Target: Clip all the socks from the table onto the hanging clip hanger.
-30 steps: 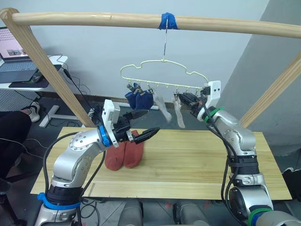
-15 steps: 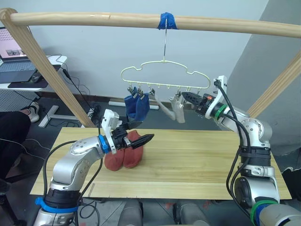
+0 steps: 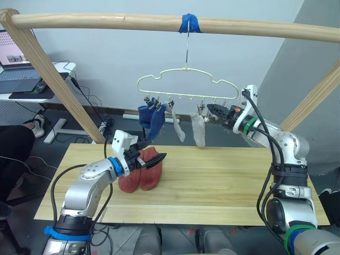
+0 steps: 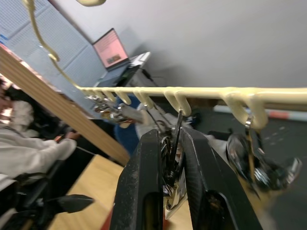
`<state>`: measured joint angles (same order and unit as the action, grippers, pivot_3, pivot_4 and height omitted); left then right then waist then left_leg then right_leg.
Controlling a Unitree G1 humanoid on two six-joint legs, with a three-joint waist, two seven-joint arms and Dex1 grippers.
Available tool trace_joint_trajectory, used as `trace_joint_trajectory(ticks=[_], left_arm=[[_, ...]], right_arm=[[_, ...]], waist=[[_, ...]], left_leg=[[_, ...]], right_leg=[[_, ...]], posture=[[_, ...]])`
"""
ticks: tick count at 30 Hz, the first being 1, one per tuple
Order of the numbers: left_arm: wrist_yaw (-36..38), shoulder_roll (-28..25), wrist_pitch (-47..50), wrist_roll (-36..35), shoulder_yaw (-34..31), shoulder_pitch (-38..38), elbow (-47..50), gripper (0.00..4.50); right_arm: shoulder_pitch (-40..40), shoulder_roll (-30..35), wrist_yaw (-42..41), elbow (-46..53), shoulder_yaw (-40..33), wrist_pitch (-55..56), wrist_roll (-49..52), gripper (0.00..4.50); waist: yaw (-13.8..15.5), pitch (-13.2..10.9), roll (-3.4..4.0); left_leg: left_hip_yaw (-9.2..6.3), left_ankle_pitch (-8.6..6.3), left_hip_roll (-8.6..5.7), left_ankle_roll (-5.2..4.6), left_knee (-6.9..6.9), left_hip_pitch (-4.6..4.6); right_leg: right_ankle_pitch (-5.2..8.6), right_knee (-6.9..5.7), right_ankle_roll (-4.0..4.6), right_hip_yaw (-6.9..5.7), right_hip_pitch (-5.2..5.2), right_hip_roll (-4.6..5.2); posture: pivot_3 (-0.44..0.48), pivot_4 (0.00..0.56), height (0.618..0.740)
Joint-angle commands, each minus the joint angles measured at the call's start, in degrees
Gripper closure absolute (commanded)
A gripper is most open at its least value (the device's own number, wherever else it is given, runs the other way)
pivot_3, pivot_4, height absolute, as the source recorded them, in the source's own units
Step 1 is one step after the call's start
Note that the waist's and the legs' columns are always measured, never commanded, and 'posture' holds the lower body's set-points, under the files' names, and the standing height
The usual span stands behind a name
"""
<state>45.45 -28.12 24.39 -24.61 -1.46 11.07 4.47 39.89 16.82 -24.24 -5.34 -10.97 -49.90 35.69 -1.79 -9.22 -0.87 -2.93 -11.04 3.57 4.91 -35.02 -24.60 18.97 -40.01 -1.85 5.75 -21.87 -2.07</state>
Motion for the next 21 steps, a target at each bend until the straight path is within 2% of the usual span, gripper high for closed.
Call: trace_joint_trajectory(ticks=[1,8,19,21], left_arm=[[-0.17,0.27,-1.26,0.15,-0.29,0.88,1.63,0.0],[-0.27,0.38,-1.23,0.05,-0.54,0.58,2.84,0.0],[0.33,-0.01,-1.23,0.05,-0.6,1.1,2.86,0.0],[0.37,-0.02,-1.18,0.05,-0.53,1.11,2.98,0.0]], right_arm=[[0.21,0.96,2.15,1.22,3.45,9.12,-7.83,4.23],[-3.39,-1.33,5.86,4.11,7.27,18.89,-15.94,4.23],[-7.74,-3.72,10.28,9.13,9.75,24.67,-22.98,0.27],[-8.54,-4.66,11.65,10.1,10.15,24.9,-24.01,0.27]], waist=[[0.0,0.0,0.0],[0.05,0.0,0.0],[0.02,0.0,0.0],[0.0,0.0,0.0]], left_leg=[[0.0,0.0,0.0,0.0,0.0,0.0],[-0.01,0.0,0.01,0.01,0.03,-0.01],[-0.02,0.01,0.01,0.01,0.03,0.0],[-0.01,0.01,0.01,0.01,0.03,0.0]], right_leg=[[0.0,0.0,0.0,0.0,0.0,0.0],[0.0,0.02,0.0,-0.02,0.0,0.0],[-0.01,0.01,0.02,-0.03,0.0,0.02],[-0.01,0.01,0.02,-0.01,0.0,0.02]], posture=[[0.049,0.147,0.74],[0.048,0.147,0.74],[0.042,0.144,0.74],[0.042,0.142,0.74]])
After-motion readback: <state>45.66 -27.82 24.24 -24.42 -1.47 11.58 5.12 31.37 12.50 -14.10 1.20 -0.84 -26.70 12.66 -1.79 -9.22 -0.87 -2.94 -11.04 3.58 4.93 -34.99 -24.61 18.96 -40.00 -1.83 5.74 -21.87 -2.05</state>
